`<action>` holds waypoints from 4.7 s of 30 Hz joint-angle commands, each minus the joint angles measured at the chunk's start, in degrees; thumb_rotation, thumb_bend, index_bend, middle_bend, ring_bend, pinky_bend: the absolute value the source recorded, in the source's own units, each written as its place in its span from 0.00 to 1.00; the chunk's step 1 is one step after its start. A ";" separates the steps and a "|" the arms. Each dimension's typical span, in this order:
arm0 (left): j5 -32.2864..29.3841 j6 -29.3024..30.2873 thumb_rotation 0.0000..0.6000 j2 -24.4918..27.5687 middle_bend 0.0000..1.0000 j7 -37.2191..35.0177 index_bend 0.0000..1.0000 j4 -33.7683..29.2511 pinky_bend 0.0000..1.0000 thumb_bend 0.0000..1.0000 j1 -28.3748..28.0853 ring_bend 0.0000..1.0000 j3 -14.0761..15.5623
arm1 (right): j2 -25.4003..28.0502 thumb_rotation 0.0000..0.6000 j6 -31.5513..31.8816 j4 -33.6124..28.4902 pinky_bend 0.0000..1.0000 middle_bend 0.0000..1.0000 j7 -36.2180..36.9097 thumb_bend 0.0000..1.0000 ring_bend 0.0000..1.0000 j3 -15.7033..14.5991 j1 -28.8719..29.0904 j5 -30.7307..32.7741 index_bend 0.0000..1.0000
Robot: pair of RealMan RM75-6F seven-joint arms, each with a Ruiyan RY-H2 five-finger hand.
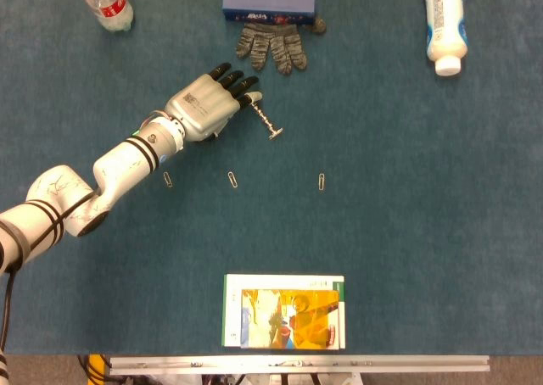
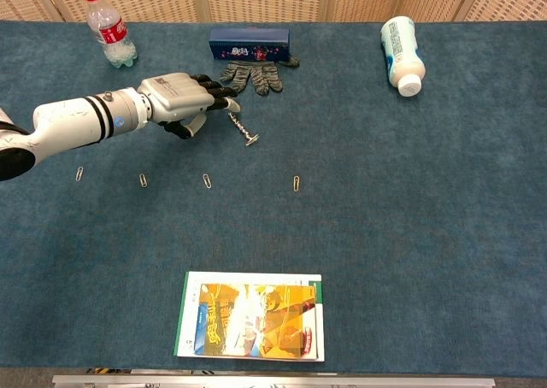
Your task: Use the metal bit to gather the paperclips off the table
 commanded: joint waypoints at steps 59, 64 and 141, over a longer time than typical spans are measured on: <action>-1.94 1.47 1.00 4.46 0.00 2.99 0.25 -9.05 0.00 0.81 1.79 0.00 0.16 | -0.63 1.00 -0.51 0.20 0.67 0.53 1.94 0.00 0.43 -0.03 0.12 -0.59 0.45; -1.48 3.01 1.00 5.33 0.00 2.70 0.25 -10.94 0.00 0.81 2.35 0.00 0.18 | -0.74 1.00 -0.53 0.19 0.67 0.53 2.11 0.00 0.43 0.02 0.18 -0.62 0.45; -5.06 1.37 1.00 7.89 0.00 4.03 0.43 -13.96 0.00 0.80 4.22 0.00 -0.88 | -0.74 1.00 -0.77 -1.08 0.67 0.53 2.05 0.00 0.44 0.26 0.77 -0.71 0.45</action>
